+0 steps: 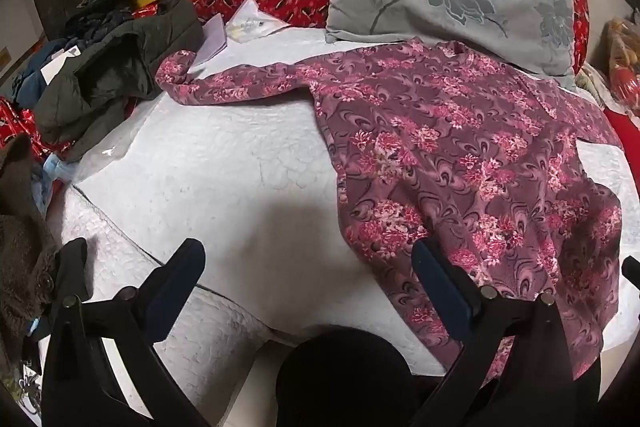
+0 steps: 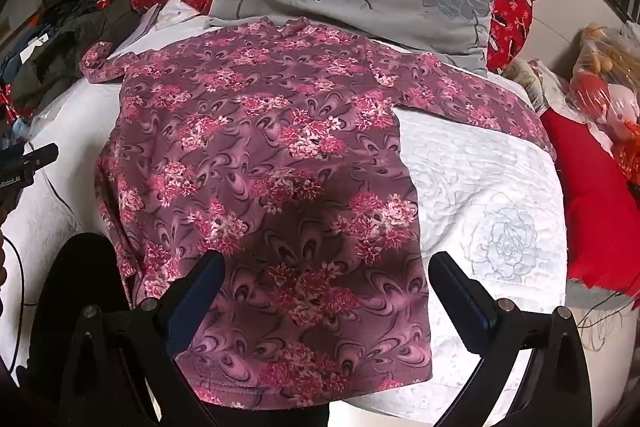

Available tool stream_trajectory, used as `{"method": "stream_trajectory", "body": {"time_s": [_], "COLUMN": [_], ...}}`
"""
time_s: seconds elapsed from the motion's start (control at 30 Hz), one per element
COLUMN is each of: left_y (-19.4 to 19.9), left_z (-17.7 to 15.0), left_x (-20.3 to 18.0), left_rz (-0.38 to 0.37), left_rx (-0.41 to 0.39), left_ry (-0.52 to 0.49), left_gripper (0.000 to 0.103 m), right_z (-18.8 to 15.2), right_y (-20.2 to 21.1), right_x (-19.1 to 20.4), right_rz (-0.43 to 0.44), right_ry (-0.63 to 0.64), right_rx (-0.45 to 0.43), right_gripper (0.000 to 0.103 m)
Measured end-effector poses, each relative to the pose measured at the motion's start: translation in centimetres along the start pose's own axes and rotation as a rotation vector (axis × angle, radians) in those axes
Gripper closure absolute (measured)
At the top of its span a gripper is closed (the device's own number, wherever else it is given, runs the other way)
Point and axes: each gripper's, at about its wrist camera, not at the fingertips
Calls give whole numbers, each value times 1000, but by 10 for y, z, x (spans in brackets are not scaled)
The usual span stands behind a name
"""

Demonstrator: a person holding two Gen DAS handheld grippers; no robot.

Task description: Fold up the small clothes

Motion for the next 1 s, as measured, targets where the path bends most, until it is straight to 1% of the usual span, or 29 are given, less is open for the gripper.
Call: {"method": "stream_trajectory", "body": {"time_s": [0.1,0.13,0.17,0.33,0.37,0.7,1.0], "left_y": [-3,5,3,-1,5,1,0], "left_z": [2,-2,-1,0,-5,-6,-5], "left_x": [0,-3,2,6,0,-4,-5], "left_rz": [-8,4,-11,-25,-16,-48,-70], "left_rx": [-5,-22,-9,5,5,34,37], "left_ry": [-4,-8,-9,-22,-24,-36,-37], "left_gripper": [0,0,0,0,0,0,0], "right_z": [0,0,1,-2,-2,-3,-2], "right_y": [1,1,0,4,3,-1,-1], "right_x": [-4,-5,-5,-9,-10,-17,-20], "right_rz": [-2,-2,-3,-15,-19,-20,-22], "right_ry": [1,1,0,-16,-19,-47,-56], "right_rx": [0,-1,-2,-8,-8,-8,-14], "right_gripper": [1,1,1,1,1,1,1]}}
Point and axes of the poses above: each gripper's, at about its wrist camera, not at the fingertips, and y roughly against the way its jaws point, x to its left, z to its top, and after that the axes turned 14 degrees about x, right-handed
